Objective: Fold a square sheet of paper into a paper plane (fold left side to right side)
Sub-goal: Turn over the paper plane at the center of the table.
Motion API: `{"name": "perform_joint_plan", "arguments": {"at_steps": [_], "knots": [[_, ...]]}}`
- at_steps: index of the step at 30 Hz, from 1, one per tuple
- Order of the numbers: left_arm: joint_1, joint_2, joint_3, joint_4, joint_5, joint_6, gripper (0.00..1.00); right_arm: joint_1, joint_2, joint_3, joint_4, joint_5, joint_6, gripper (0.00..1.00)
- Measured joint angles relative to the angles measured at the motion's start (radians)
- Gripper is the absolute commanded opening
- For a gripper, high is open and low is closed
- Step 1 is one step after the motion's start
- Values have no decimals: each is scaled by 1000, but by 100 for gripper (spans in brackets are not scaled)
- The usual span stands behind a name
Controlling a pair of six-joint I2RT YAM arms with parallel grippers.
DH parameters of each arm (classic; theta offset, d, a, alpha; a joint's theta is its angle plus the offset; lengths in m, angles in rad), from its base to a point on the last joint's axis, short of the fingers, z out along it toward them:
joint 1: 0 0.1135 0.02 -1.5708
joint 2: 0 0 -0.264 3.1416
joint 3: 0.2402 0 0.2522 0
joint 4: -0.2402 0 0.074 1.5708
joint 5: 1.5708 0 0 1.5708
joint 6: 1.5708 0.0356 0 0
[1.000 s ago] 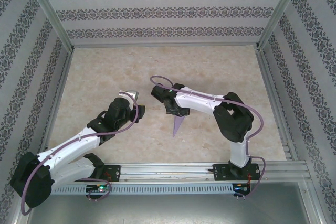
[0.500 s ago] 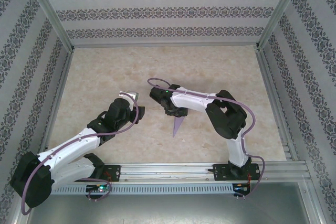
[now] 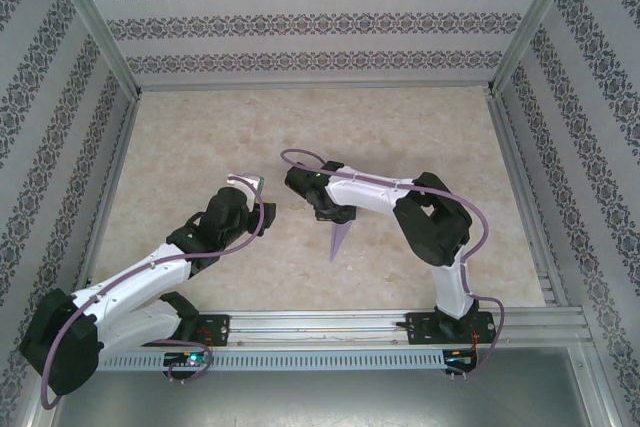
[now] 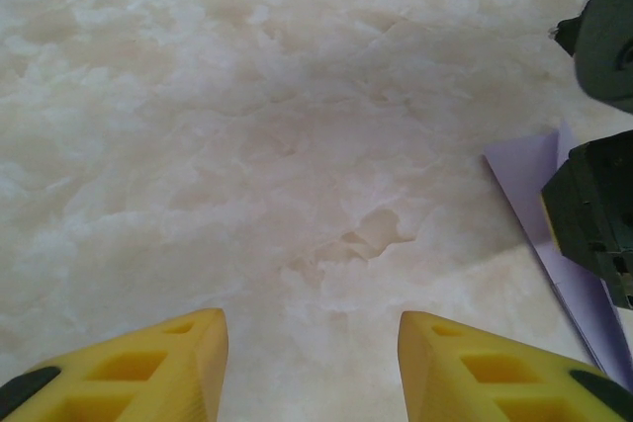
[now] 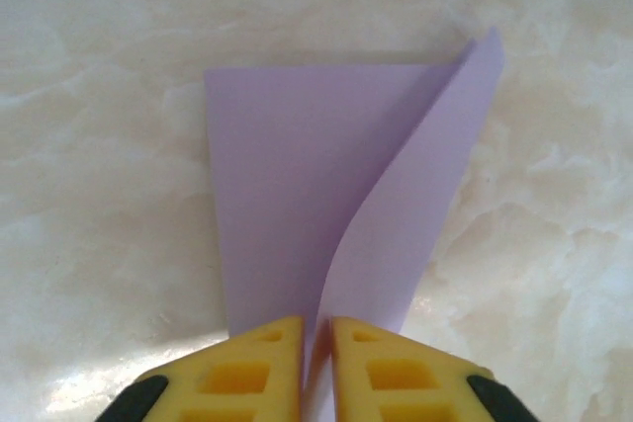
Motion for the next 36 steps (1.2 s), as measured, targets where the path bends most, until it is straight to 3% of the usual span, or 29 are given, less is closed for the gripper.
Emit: {"name": "perform_joint_plan", "arguments": {"at_steps": [5, 11, 23, 28, 36], "knots": [[1, 1, 0, 0, 0, 0, 48, 8, -66, -28, -6, 8, 3, 0], [12, 1, 5, -2, 0, -1, 50, 18, -162, -52, -11, 22, 3, 0], [98, -4, 19, -1, 39, -90, 67, -6, -469, -235, 117, 45, -127, 0], [117, -25, 29, -1, 56, -117, 72, -101, -650, -415, 291, -58, -220, 0], [151, -47, 37, -2, 68, -148, 73, -347, -898, -702, 596, -386, -286, 0]]}}
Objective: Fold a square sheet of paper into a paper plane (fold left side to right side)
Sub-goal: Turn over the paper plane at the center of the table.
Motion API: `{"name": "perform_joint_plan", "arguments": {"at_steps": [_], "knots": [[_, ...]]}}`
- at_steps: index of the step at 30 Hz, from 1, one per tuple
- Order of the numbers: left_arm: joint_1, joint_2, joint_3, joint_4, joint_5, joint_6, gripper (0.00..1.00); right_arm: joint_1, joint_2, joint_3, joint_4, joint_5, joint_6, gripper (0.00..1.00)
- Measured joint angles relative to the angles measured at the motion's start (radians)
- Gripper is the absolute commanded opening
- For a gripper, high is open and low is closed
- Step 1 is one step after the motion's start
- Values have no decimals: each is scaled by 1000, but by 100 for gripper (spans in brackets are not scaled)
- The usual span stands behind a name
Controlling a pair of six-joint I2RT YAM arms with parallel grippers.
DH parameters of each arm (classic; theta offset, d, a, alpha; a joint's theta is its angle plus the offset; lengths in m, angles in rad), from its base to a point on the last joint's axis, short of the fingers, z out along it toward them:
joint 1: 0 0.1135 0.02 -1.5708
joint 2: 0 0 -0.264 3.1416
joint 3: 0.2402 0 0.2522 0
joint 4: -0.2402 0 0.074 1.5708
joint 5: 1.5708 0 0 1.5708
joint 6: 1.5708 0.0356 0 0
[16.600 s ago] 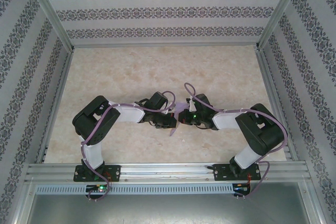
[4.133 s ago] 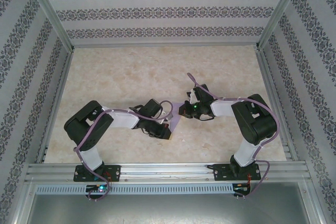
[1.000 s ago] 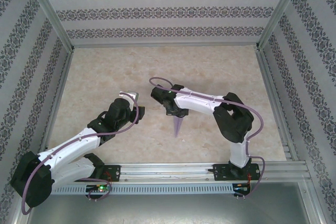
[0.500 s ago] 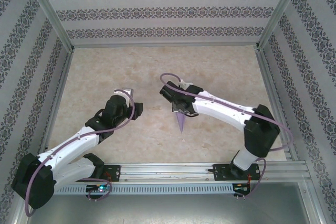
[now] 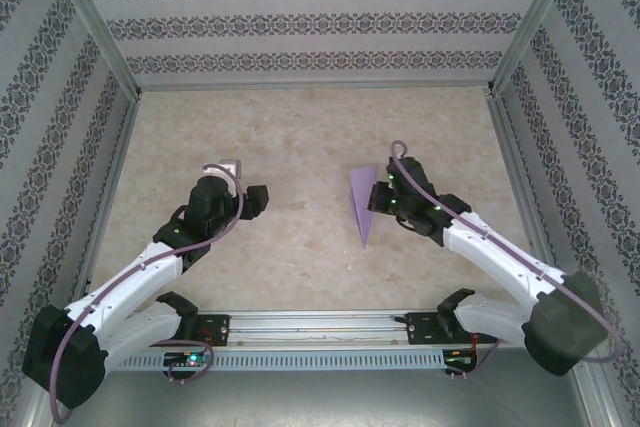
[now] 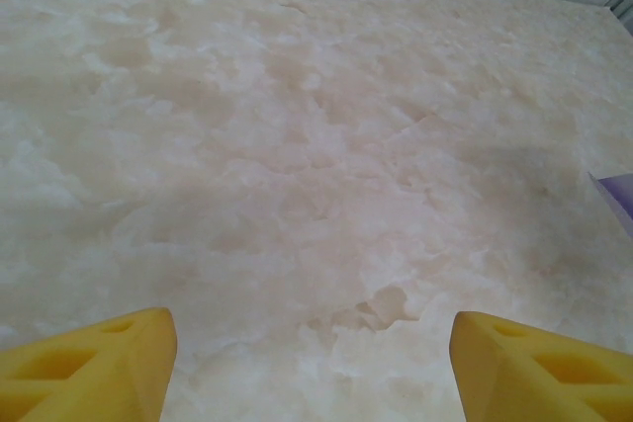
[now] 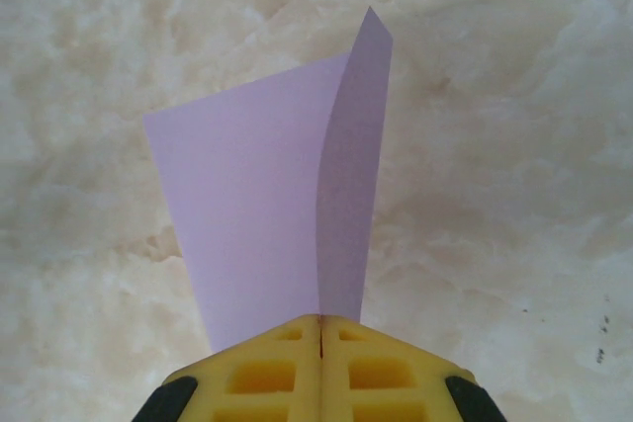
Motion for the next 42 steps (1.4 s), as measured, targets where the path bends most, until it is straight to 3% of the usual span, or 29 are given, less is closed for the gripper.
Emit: {"name": "perform_joint_plan", "arguments": {"at_steps": [9, 18, 32, 42], "knots": [[32, 1, 8, 2, 56, -42, 73, -197, -66, -188, 297, -357, 61, 0], [53, 23, 16, 2, 121, -79, 73, -203, 69, -205, 538, -588, 148, 0], [85, 70, 19, 2, 189, -124, 73, -8, 439, -155, 735, -593, 202, 0], [97, 120, 19, 2, 232, -135, 73, 13, 579, -145, 787, -551, 208, 0]]}}
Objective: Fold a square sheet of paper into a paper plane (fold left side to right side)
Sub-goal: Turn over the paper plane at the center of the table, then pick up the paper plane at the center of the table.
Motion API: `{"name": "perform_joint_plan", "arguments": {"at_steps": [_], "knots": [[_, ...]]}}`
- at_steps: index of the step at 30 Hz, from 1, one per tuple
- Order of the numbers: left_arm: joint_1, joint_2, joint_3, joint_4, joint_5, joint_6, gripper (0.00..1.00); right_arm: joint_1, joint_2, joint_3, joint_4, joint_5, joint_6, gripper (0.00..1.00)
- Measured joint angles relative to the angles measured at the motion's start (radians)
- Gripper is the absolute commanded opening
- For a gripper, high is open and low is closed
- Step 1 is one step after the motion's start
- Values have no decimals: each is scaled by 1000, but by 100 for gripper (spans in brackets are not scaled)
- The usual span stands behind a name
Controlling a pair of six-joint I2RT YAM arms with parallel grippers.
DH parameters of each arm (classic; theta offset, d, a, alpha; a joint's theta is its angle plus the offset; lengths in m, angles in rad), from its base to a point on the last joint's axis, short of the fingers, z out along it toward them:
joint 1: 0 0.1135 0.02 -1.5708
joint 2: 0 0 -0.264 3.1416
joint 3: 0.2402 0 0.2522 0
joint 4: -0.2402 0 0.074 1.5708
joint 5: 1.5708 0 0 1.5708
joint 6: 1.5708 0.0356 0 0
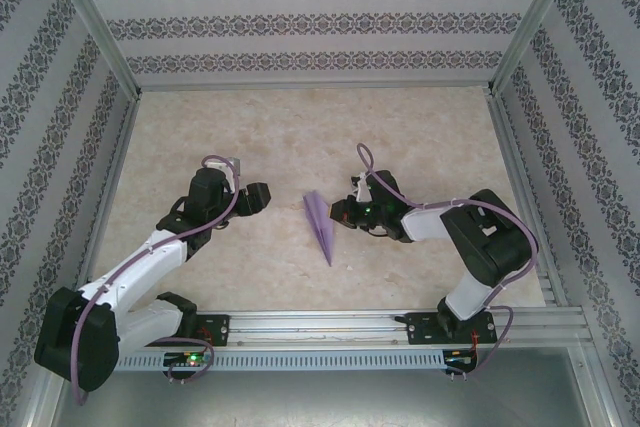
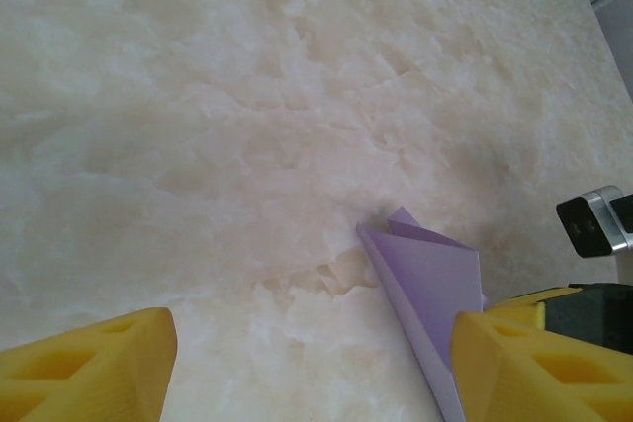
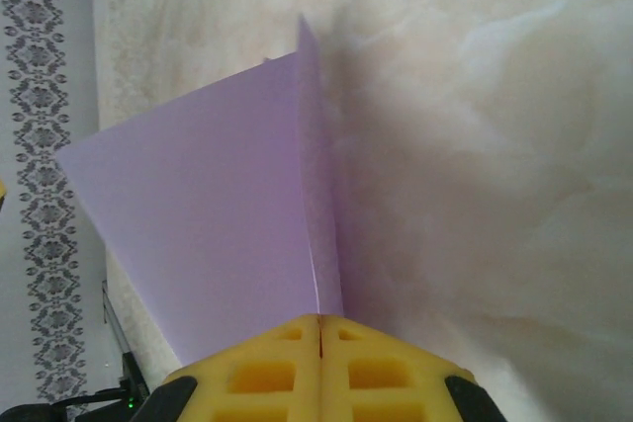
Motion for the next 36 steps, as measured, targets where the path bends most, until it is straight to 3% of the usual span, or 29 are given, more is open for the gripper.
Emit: {"name": "perform_joint_plan", "arguments": {"at_steps": [7, 22, 31, 36], "knots": [[0, 20, 0, 0, 19, 0, 73, 0, 3, 0, 12, 10, -1, 7], [10, 32, 0, 0, 30, 0, 74, 0, -24, -4, -23, 48, -35, 37], [26, -28, 1, -11, 14, 9, 76, 0, -140, -5, -171, 117, -112, 49], [36, -88, 1, -37, -12, 28, 77, 21, -268, 35, -397, 171, -222, 50]]}}
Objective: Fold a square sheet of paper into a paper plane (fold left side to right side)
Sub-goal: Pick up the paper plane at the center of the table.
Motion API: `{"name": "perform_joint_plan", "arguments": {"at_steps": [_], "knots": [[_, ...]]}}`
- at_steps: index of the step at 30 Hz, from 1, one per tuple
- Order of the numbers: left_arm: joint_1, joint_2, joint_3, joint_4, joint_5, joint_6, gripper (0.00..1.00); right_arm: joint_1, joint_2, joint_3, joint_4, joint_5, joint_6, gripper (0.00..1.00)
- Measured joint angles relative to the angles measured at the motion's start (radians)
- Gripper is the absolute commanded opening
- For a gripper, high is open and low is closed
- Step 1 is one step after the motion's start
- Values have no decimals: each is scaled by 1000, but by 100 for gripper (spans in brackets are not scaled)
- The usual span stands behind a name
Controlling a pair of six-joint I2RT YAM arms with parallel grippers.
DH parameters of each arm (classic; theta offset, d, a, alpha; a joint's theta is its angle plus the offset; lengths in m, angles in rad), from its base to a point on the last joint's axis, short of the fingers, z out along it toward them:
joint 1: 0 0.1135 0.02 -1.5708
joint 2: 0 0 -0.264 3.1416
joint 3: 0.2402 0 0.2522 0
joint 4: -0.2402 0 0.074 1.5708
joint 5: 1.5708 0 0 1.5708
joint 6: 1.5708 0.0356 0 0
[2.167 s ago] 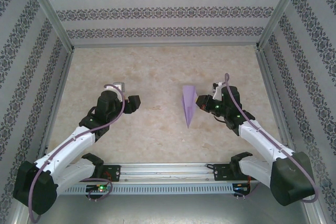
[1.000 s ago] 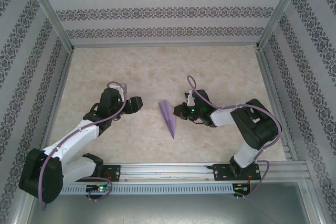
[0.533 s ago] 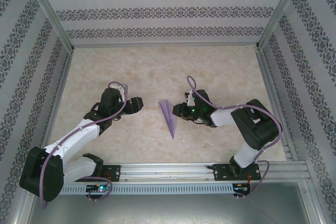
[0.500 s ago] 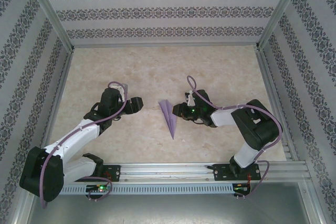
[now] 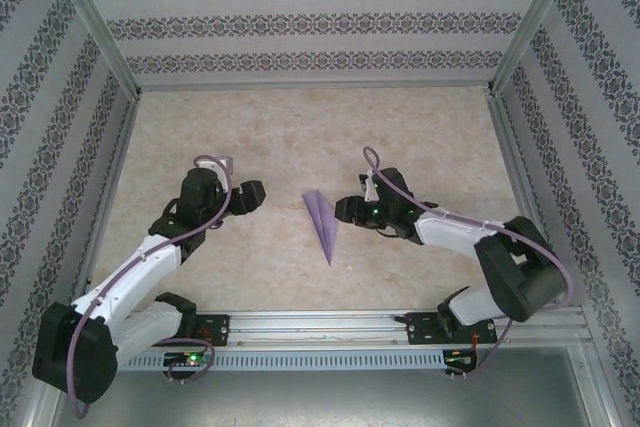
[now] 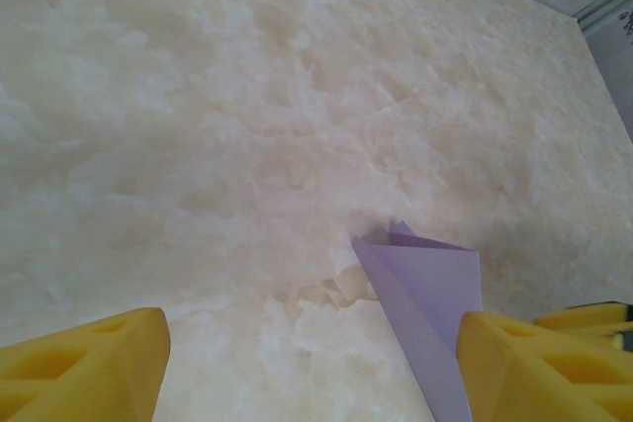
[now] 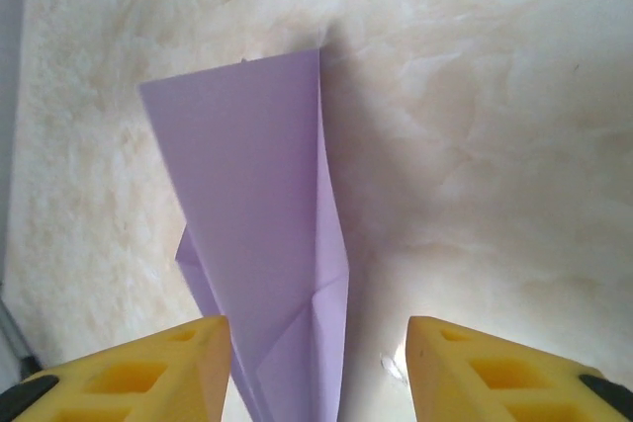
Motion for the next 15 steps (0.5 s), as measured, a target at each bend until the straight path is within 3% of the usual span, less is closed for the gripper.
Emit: {"name": "perform_joint_plan", "arguments": {"at_steps": [7, 15], "knots": [[11, -44, 0, -4, -31, 16, 77, 71, -33, 132, -260, 15, -109, 49], [17, -44, 0, -6, -34, 21, 77, 150, 116, 240, -372, 27, -140, 49]]}}
